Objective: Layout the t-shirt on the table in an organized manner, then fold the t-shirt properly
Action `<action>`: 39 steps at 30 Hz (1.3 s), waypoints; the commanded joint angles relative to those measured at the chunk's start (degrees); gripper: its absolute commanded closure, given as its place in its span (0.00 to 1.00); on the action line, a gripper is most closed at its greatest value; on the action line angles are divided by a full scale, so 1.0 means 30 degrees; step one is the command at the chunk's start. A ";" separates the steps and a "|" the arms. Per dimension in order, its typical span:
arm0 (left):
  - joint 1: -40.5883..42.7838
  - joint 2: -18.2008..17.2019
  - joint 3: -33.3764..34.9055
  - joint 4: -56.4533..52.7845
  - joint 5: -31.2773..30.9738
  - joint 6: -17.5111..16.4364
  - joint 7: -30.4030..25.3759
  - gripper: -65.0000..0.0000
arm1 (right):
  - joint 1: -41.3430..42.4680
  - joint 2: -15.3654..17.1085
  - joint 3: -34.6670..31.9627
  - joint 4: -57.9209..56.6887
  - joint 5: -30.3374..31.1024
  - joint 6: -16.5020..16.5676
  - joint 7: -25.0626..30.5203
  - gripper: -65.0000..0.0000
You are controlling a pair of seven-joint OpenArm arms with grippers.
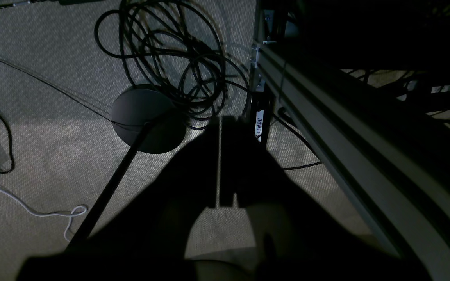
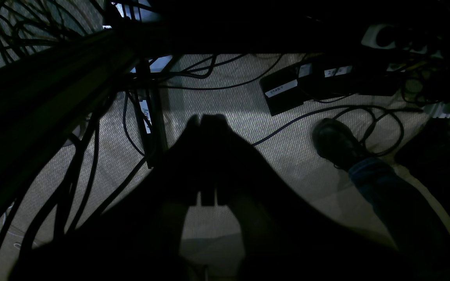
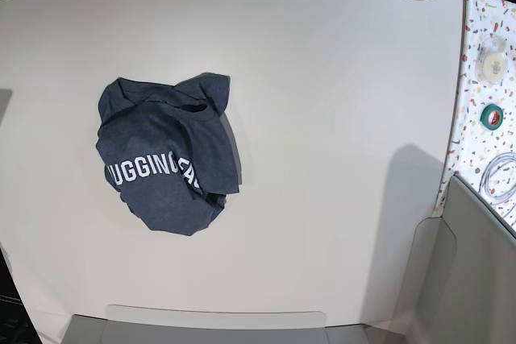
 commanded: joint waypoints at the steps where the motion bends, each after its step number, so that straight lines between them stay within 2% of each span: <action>1: 0.0023 0.0027 -0.0018 0.0079 -0.0053 -0.0099 -0.0232 1.00 | 0.0036 -0.0004 -0.0048 0.0091 -0.0048 -0.0076 0.0187 1.00; 34: 0.0023 0.0027 -0.0018 0.0197 -0.0112 -0.0099 -0.0232 1.00 | -0.0052 -0.0033 -0.0048 0.0179 -0.0048 -0.0076 0.0187 1.00; 39: 0.2690 -0.0002 -0.0106 0.4094 -0.0170 -0.0128 -0.0056 1.00 | -0.2953 -0.0004 -0.0048 0.4047 -0.0048 -0.0106 0.0099 1.00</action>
